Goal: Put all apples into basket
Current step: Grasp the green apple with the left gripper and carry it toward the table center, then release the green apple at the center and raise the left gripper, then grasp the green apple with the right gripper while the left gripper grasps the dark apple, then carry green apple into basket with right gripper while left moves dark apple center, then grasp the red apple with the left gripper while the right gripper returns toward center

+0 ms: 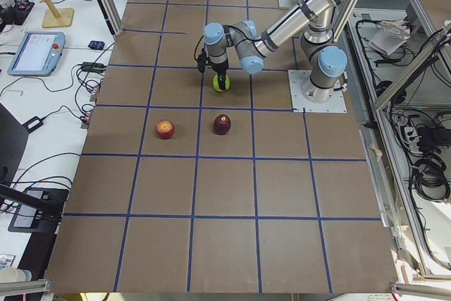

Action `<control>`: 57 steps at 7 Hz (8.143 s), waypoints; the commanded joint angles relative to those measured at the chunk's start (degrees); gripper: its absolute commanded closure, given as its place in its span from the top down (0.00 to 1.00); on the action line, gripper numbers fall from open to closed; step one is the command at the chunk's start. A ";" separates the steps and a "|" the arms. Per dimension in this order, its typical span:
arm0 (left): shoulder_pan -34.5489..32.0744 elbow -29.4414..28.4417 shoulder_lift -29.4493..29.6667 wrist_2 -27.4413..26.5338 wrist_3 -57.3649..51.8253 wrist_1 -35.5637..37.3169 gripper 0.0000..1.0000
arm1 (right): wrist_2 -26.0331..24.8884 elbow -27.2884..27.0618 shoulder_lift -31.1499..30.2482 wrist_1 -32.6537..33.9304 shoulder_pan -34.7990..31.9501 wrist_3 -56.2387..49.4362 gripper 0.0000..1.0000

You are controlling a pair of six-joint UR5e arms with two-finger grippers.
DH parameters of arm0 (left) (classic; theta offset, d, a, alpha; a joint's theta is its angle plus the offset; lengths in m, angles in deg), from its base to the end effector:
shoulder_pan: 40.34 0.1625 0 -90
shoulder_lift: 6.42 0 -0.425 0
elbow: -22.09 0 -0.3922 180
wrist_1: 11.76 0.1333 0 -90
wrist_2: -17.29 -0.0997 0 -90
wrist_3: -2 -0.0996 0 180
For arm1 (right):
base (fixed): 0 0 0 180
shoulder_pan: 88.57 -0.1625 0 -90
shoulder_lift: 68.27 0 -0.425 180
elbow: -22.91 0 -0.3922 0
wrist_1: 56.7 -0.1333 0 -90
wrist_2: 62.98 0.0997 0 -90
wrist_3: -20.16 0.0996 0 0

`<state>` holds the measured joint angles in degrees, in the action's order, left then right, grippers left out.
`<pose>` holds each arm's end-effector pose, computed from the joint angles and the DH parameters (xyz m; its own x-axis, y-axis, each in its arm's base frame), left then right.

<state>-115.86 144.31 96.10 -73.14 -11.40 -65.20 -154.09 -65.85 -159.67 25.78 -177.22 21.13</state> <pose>-0.0145 -0.4739 0.1886 -0.9995 -0.0201 0.0257 -0.0163 0.9900 0.1401 0.1202 -0.4752 0.4977 -0.9990 0.0388 0.0207 0.0404 0.9956 0.0847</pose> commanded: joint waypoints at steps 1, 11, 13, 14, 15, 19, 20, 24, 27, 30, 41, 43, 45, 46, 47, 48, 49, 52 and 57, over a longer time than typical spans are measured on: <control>-1.11 -1.01 0.75 0.35 9.65 1.49 0.33 | -0.03 0.00 0.00 -0.03 0.05 0.00 1.00; -32.23 -26.24 18.15 10.02 53.13 0.78 1.00 | 0.23 0.26 5.09 0.05 -0.04 -0.08 1.00; -32.32 -27.38 14.22 10.02 50.51 -0.25 1.00 | 0.32 -0.35 5.62 2.14 -0.56 0.27 1.00; -31.54 -29.21 10.71 9.93 49.97 -4.88 1.00 | 0.23 -0.35 6.40 3.73 -0.91 0.53 1.00; -28.13 -32.19 7.81 6.97 41.87 -16.76 1.00 | 0.58 -0.61 7.54 4.79 -2.31 4.45 1.00; -3.65 -31.27 -0.13 -3.34 -1.79 -34.98 1.00 | 3.20 -1.15 18.50 24.51 -13.28 18.26 1.00; 2.95 -29.43 -0.13 -3.69 -13.90 -34.46 1.00 | 3.57 -1.14 20.89 25.97 -16.96 25.59 1.00; 19.17 -11.46 1.80 -5.10 -36.60 -4.58 1.00 | 6.64 -0.97 28.73 33.44 -21.13 29.54 1.00; 19.36 -6.11 3.72 -10.07 -36.26 1.85 1.00 | 6.91 -0.97 31.11 35.30 -21.22 29.45 1.00; 19.36 -5.77 7.24 -11.52 -34.50 2.46 1.00 | 9.81 -0.97 32.86 36.00 -21.22 29.01 1.00; -17.49 -31.79 8.73 3.68 30.80 -22.24 0.00 | 0.08 -0.62 20.13 31.61 2.71 15.38 0.00; -29.89 -30.73 12.68 3.42 41.41 -7.56 0.00 | -1.95 -0.71 20.99 31.51 15.54 -4.37 0.00; -33.44 -26.71 16.12 3.34 45.22 -3.00 0.11 | -4.42 1.04 27.30 37.45 25.06 -18.75 0.00; -34.24 -24.86 17.00 3.42 45.22 2.32 0.77 | -4.25 5.06 31.51 37.76 27.36 -22.72 0.00; -34.43 -24.40 17.70 4.99 45.74 3.76 1.00 | -4.60 10.14 36.25 37.67 27.91 -23.19 0.00; -34.34 -24.83 17.62 8.31 46.70 3.78 1.00 | -4.69 13.07 39.17 37.67 28.61 -24.16 0.00; -33.56 -25.36 16.32 8.61 46.80 2.21 1.00 | -4.60 13.62 40.06 37.67 28.62 -23.99 0.00; -23.49 -32.53 10.43 7.91 43.05 -15.22 1.00 | -4.86 13.45 39.90 36.89 28.62 -24.17 1.00; 2.88 -46.12 12.07 3.19 -5.96 -28.31 1.00 | -3.72 14.24 24.12 11.26 17.17 -15.45 1.00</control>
<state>-118.99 98.69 106.83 -67.38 -2.60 -93.59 -157.99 -51.42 -130.42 44.17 -153.80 -0.06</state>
